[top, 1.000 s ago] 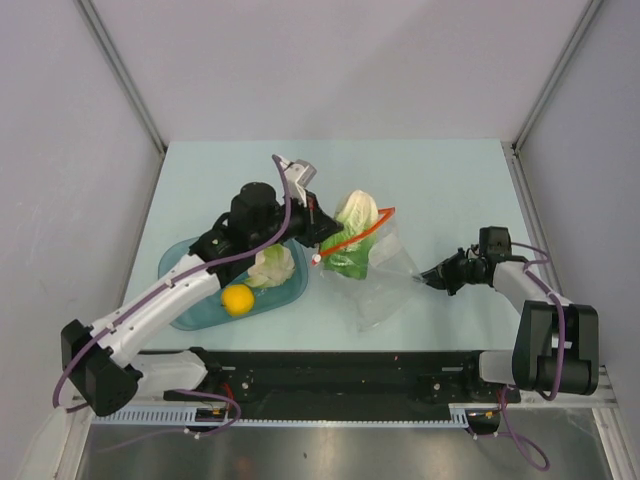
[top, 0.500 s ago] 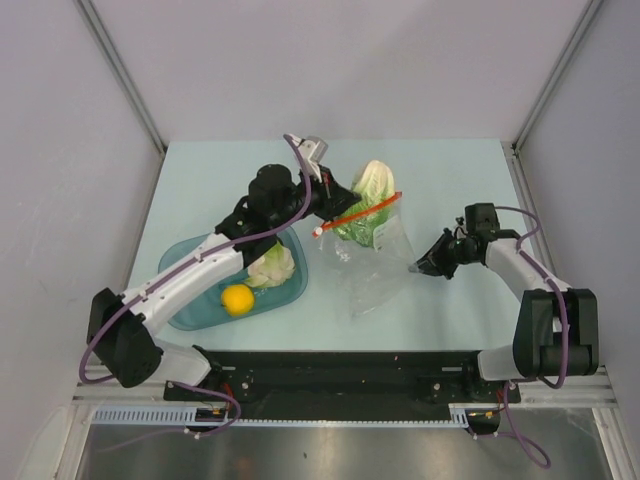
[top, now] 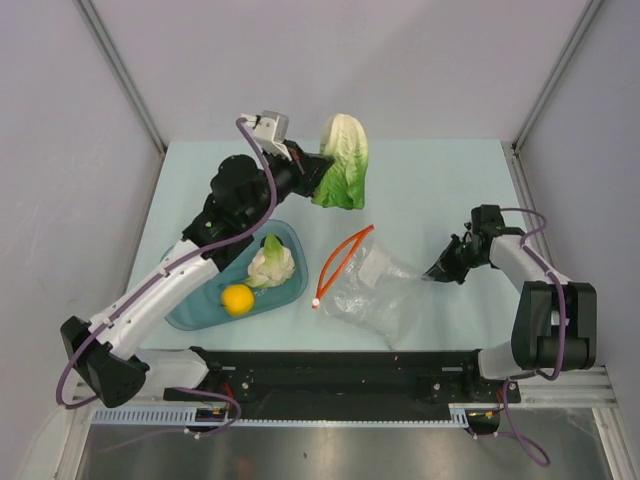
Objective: Open the zip-top bag and remove the fake food
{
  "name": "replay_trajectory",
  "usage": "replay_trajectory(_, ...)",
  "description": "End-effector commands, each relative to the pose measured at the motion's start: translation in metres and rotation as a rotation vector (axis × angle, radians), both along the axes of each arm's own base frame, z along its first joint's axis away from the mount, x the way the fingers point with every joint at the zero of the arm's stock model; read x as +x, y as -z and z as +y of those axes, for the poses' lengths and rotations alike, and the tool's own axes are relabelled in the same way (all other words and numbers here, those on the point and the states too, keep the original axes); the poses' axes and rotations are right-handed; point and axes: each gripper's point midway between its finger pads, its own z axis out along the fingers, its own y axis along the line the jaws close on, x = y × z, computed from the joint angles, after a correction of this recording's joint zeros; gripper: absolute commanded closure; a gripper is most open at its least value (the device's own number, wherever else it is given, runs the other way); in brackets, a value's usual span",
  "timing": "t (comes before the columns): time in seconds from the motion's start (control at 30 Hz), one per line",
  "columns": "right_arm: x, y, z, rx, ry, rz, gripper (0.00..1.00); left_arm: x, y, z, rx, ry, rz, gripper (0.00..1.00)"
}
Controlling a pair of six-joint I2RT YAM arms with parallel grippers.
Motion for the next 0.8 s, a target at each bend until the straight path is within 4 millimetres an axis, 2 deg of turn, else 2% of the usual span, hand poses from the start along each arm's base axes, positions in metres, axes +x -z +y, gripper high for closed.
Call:
replay_trajectory(0.0, 0.012, -0.001, -0.022, -0.055, 0.053, -0.008, 1.00, 0.010, -0.001, 0.047, 0.122, -0.221, 0.046, 1.00)
replay_trajectory(0.03, 0.015, -0.002, -0.030, -0.066, 0.074, -0.011, 1.00, 0.011, 0.008, 0.059, 0.158, -0.273, 0.071, 1.00)
replay_trajectory(0.07, 0.017, -0.002, -0.034, -0.076, 0.083, -0.010, 1.00, 0.005, 0.028, 0.076, 0.219, -0.318, 0.117, 1.00)
replay_trajectory(0.13, 0.018, -0.002, -0.048, -0.107, 0.101, -0.011, 0.99, 0.002, 0.046, 0.106, 0.264, -0.417, 0.152, 1.00)
replay_trajectory(0.17, 0.021, -0.005, -0.053, -0.121, 0.108, -0.022, 0.98, -0.005, 0.065, 0.127, 0.303, -0.460, 0.184, 1.00)
replay_trajectory(0.2, 0.021, -0.006, -0.059, -0.138, 0.100, -0.023, 0.96, -0.008, 0.074, 0.140, 0.328, -0.501, 0.204, 1.00)
replay_trajectory(0.27, 0.029, -0.012, -0.072, -0.189, 0.107, -0.045, 0.91, -0.017, 0.100, 0.180, 0.406, -0.613, 0.262, 1.00)
replay_trajectory(0.3, 0.028, -0.012, -0.075, -0.206, 0.088, -0.045, 0.84, -0.021, 0.108, 0.192, 0.429, -0.646, 0.282, 1.00)
replay_trajectory(0.33, 0.030, -0.013, -0.079, -0.227, 0.086, -0.047, 0.80, -0.027, 0.126, 0.207, 0.474, -0.678, 0.326, 1.00)
replay_trajectory(0.37, 0.033, -0.015, -0.081, -0.237, 0.077, -0.050, 0.76, -0.028, 0.132, 0.225, 0.475, -0.731, 0.357, 1.00)
replay_trajectory(0.4, 0.036, -0.021, -0.082, -0.244, 0.072, -0.056, 0.61, -0.033, 0.136, 0.237, 0.474, -0.760, 0.371, 1.00)
replay_trajectory(0.43, 0.038, -0.024, -0.083, -0.258, 0.066, -0.064, 0.53, -0.038, 0.151, 0.246, 0.504, -0.774, 0.415, 1.00)
replay_trajectory(0.47, 0.038, -0.027, -0.080, -0.267, 0.054, -0.068, 0.45, -0.039, 0.158, 0.261, 0.490, -0.817, 0.452, 1.00)
replay_trajectory(0.5, 0.042, -0.032, -0.079, -0.277, 0.045, -0.087, 0.30, -0.041, 0.165, 0.269, 0.492, -0.838, 0.481, 0.99)
replay_trajectory(0.6, 0.044, -0.045, -0.069, -0.321, 0.007, -0.118, 0.12, -0.041, 0.184, 0.280, 0.484, -0.847, 0.537, 0.96)
replay_trajectory(0.7, 0.043, -0.058, -0.066, -0.393, -0.012, -0.146, 0.04, -0.039, 0.200, 0.293, 0.456, -0.912, 0.609, 0.94)
replay_trajectory(0.77, 0.045, -0.073, -0.063, -0.412, -0.016, -0.184, 0.03, -0.037, 0.209, 0.302, 0.398, -0.979, 0.671, 0.93)
